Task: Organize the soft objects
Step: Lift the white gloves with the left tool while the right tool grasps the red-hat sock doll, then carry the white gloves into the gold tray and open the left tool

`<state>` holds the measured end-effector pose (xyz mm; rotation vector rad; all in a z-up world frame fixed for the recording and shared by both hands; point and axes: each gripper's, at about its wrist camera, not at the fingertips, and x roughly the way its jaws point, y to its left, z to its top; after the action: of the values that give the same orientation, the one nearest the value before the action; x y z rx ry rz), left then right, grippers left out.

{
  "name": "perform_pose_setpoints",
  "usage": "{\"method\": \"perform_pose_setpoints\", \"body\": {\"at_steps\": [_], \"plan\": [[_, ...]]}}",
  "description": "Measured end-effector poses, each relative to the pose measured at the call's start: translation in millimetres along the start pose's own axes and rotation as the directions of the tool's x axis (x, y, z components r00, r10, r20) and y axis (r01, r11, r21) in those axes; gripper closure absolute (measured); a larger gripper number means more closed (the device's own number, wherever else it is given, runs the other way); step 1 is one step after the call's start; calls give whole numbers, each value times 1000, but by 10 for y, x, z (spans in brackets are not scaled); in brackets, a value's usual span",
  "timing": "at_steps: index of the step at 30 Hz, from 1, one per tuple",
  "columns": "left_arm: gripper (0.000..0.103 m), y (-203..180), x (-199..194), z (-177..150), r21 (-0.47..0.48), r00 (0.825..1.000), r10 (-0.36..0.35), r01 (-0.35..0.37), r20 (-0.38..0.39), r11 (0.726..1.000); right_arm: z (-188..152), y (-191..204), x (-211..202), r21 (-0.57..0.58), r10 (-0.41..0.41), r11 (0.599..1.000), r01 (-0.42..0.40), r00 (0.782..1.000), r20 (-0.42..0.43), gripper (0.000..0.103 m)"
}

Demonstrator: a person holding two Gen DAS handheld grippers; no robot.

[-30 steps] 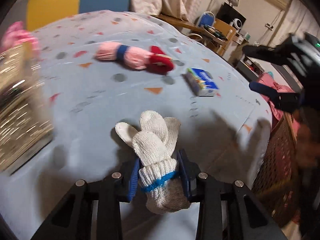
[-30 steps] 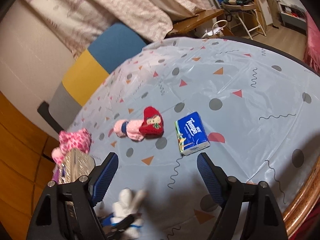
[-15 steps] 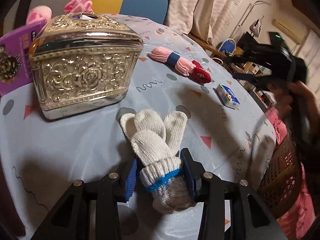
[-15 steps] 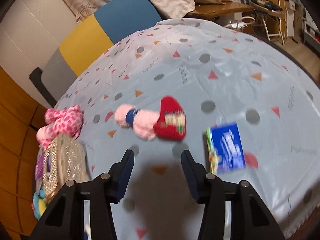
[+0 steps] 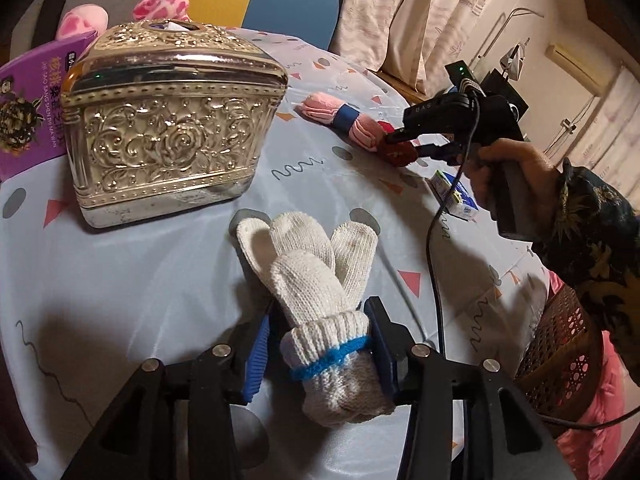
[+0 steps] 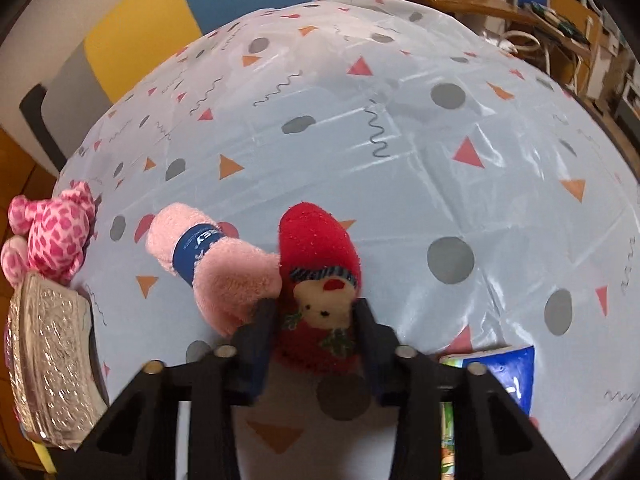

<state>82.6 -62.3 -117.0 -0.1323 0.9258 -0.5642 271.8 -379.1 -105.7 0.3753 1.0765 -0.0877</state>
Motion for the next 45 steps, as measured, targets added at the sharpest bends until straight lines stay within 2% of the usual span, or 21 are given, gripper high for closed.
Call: {"method": "perform_pose_setpoints", "body": {"at_steps": [1,5,7,12,16,18,25,33,36,45], "plan": [[55,1,0,-2,0,1000,-1,1,0,1000,-14,18,-35,-17,-7,1000,7,1000,4,79],[55,-16,6,-10,-3,1000,0,0,4,1000,-167,105,-277,-81,-36,996,37,999,10,80],[55,-26,19,-11,-2,1000,1,-1,7,1000,-297,138,-434,-97,-14,995,15,1000,8,80],[56,-33,-40,-49,-4,1000,23,-23,6,1000,-731,261,-540,-110,86,989,-97,991,-101,79],[57,-51,-115,-94,1,999,50,-50,8,999,-1000,496,-364,-207,56,974,-94,982,-181,78],[57,-44,-144,-117,-1,998,58,-58,8,998,-1006,564,-359,-239,48,967,-86,986,-162,77],[57,-32,-176,-151,-15,997,73,-73,5,997,-1057,556,-309,-205,70,973,-108,981,-182,72],[65,-73,-234,-157,-8,997,80,-80,10,997,-1116,653,-264,-254,46,963,-87,986,-161,72],[66,-111,-273,-145,10,994,107,-107,14,994,-1125,665,-257,-270,47,959,-87,987,-151,70],[66,-199,-622,-65,42,979,175,-180,101,983,-1236,801,-294,-395,-16,918,-24,995,-98,70]]}}
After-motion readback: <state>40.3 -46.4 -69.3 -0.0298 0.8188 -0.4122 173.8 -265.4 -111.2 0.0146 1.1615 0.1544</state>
